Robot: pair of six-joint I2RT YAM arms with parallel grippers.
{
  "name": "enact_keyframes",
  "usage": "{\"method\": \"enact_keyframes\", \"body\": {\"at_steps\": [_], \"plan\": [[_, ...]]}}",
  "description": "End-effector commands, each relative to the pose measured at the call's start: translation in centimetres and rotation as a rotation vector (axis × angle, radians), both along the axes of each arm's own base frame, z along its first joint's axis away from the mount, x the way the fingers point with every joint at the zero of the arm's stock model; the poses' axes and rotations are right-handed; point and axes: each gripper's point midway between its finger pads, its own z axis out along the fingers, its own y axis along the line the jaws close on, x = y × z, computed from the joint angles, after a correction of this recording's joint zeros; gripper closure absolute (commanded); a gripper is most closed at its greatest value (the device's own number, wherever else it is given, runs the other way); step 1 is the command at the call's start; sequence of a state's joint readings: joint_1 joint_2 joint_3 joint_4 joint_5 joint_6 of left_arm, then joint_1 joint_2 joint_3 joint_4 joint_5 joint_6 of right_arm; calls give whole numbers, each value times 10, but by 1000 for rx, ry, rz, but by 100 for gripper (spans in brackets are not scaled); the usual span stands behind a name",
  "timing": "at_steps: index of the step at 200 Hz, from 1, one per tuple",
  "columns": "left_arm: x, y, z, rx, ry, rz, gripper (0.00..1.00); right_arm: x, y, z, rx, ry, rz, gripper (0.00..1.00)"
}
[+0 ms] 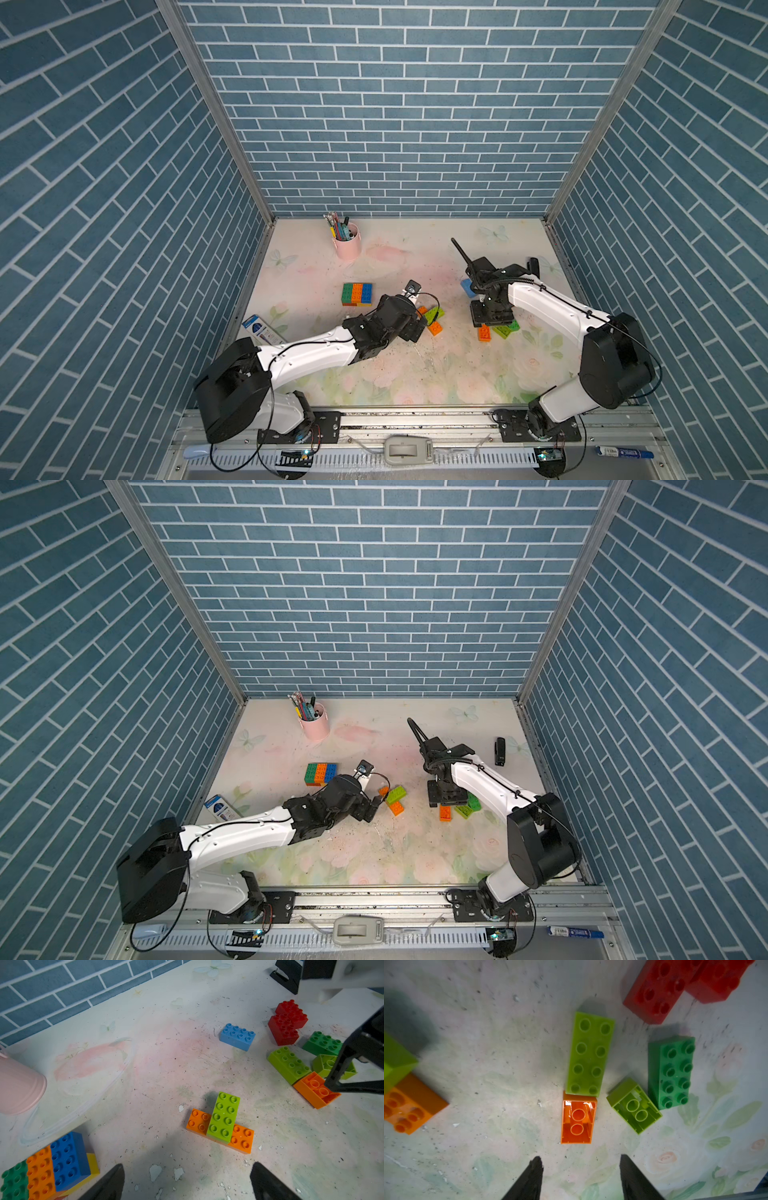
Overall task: Assemble a rectangle with lego
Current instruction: Pick up the lego brick from the center of the board.
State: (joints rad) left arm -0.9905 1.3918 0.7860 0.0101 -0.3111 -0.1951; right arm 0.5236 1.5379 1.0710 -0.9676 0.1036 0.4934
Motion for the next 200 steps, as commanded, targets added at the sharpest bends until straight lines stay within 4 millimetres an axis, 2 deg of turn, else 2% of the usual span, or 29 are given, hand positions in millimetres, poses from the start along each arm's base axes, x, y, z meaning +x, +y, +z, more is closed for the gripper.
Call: {"method": "enact_keyframes", "body": {"at_steps": [1, 23, 61, 89, 123, 140, 154, 177, 200], "plan": [[16, 9, 19, 13, -84, 97, 1, 36, 8, 11, 46, -118, -49, 39], [27, 27, 26, -12, -69, 206, 1, 70, 16, 6, 28, -130, 38, 34], [24, 34, 19, -112, 58, 133, 1, 128, 21, -7, 56, -149, 41, 31], [24, 48, 15, -124, 87, 172, 1, 152, 33, -23, 89, -126, 50, 30], [24, 61, 9, -121, 122, 220, 1, 158, 36, -51, 69, -64, 60, 35], [26, 74, 0, -112, 178, 269, 1, 160, 40, -53, 81, -61, 63, 43], [28, 85, -8, -126, 235, 302, 3, 160, 41, -52, 83, -60, 63, 54], [29, 107, -18, -135, 294, 366, 7, 156, 37, -44, 66, -68, 63, 79], [27, 132, -20, -103, 343, 435, 10, 139, 46, -11, 82, -102, 89, 82]]}}
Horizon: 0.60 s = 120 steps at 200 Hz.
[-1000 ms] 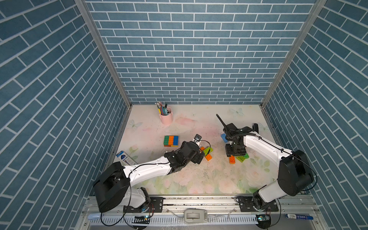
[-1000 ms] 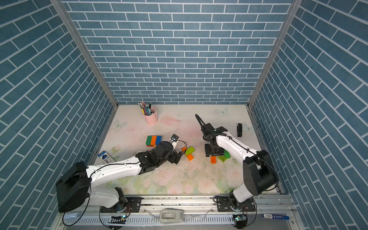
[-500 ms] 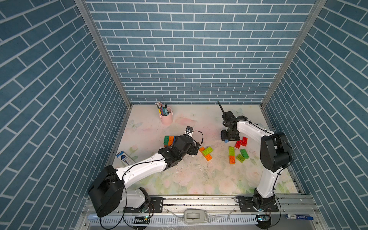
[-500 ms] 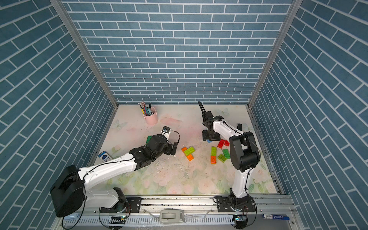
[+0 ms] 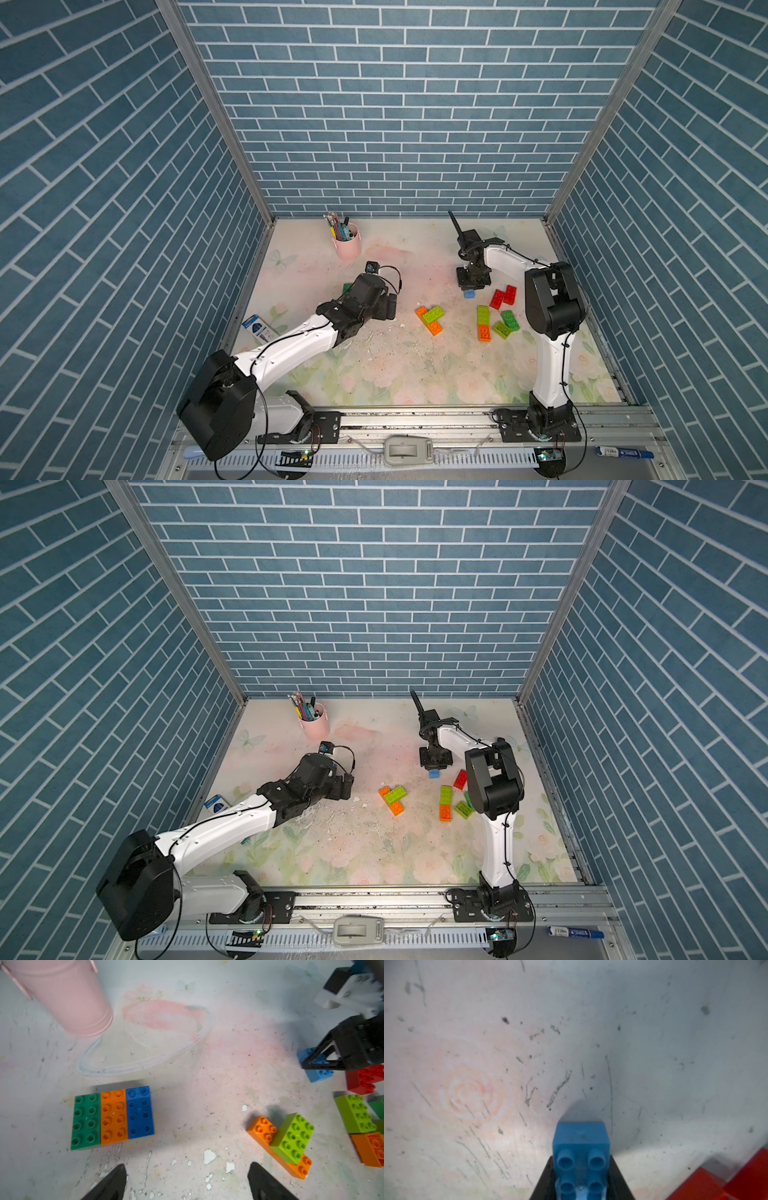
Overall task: Assemble a rectangle with lego
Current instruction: Pick up the lego brick from the center of the board.
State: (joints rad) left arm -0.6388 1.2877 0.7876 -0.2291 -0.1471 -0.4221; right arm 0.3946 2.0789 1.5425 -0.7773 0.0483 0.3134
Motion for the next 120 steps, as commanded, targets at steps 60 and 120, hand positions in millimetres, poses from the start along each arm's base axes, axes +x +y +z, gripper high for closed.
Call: {"method": "enact_keyframes", "body": {"at_steps": [60, 120], "plan": [[-14, 54, 4, 45, 3, 106, 11, -156, 20, 70, 51, -10, -206, 79], [-25, -7, 3, -5, -172, -23, 9, -191, 43, 14, 210, 38, -516, 75]]}}
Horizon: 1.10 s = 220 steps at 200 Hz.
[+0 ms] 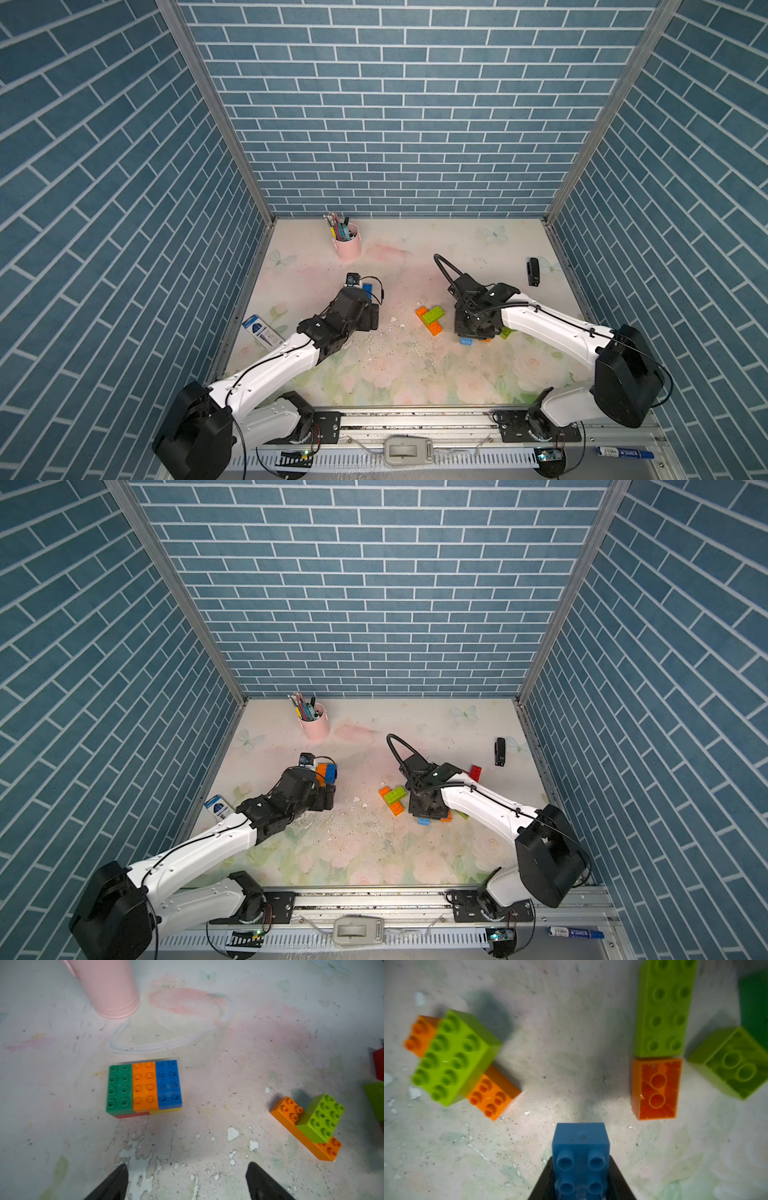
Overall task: Assemble a rectangle with lego
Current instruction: Pick up the lego brick from the center of the board, then place the lego brick at the center of the board.
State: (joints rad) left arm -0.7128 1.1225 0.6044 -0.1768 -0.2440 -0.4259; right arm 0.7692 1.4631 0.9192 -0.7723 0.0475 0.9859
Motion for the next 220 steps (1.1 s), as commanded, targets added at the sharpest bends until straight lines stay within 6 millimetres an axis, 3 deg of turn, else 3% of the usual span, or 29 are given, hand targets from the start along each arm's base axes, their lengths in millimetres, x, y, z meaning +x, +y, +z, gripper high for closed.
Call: {"method": "enact_keyframes", "body": {"at_steps": [1, 15, 35, 59, 79, 94, 120, 150, 173, 220], "plan": [[8, -23, 15, -35, -103, -23, 9, 8, 18, -16, 101, 2, -230, 74], [5, -30, 12, -41, -99, -39, 9, 8, 20, -25, 99, 26, -257, 70], [1, -33, 13, -54, -108, -47, 9, 4, 29, -31, 137, 60, -268, 55], [-3, -24, 17, -49, -126, -37, 9, -6, 28, -11, 167, 69, -181, 40], [-8, -17, 15, -34, -132, -40, 8, -6, 7, 15, 136, 12, -54, 39], [-9, -16, 14, -37, -135, -43, 8, 1, -1, 18, 100, 28, 76, 39], [-7, -28, 13, -67, -128, -74, 8, 16, 11, 4, 98, 70, 324, 38], [-8, -39, 8, -110, -119, -100, 6, 22, 25, -8, 141, 87, 459, 30], [-9, -38, 2, -105, -105, -94, 6, 13, 34, -21, 195, 152, 482, 27], [-8, -32, 2, -78, -115, -74, 6, -9, 45, -8, 207, 149, 501, 24]]}}
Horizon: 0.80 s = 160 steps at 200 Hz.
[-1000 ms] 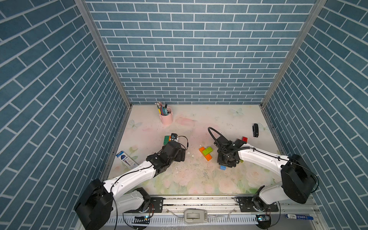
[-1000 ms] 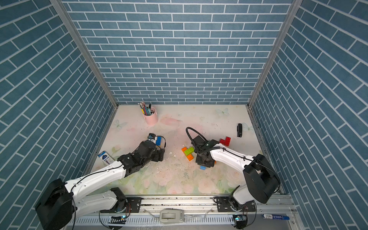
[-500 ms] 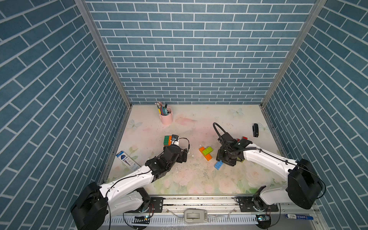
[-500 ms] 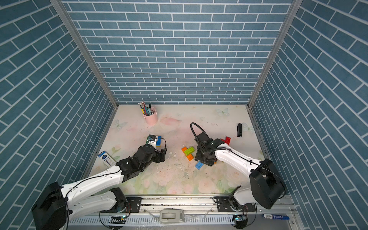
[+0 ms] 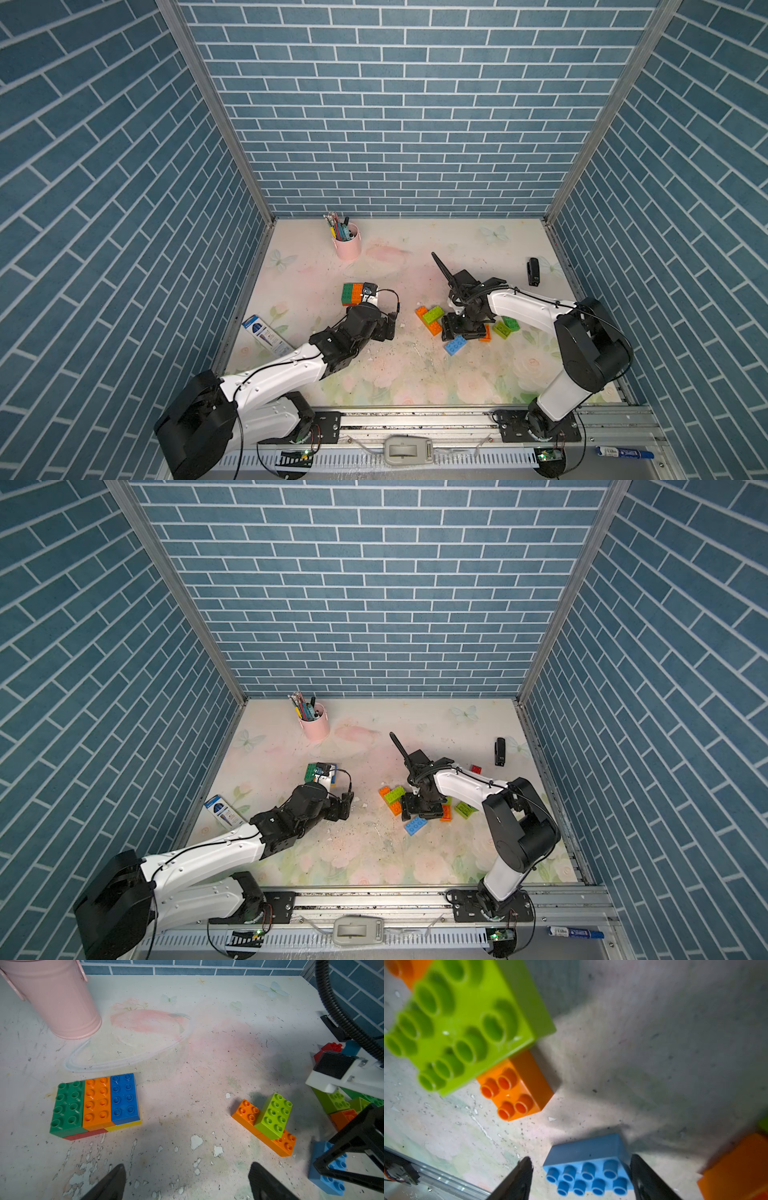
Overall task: Assemble a rectangle with lego
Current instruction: Place the lego brick at the center of the board, then pick up the lego brick from the center of the board.
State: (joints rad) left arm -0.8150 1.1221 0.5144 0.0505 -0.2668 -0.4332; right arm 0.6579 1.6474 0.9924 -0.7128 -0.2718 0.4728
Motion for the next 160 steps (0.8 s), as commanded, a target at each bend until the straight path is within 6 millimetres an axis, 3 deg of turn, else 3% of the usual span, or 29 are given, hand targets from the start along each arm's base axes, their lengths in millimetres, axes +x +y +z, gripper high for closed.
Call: {"method": "enact_keyframes", "body": {"at_steps": [1, 49, 112, 160], "plan": [[0, 2, -3, 12, -6, 7, 6, -15, 10, 13, 23, -4, 62, 24], [0, 1, -6, 27, 0, -1, 6, -10, -15, 6, -245, -98, 16, 20], [-1, 4, -7, 43, -2, -6, 6, -20, -1, -1, -256, -74, 48, 14], [0, -1, -7, 39, 2, -15, 6, -20, 2, -10, -270, -71, 73, 16]]}}
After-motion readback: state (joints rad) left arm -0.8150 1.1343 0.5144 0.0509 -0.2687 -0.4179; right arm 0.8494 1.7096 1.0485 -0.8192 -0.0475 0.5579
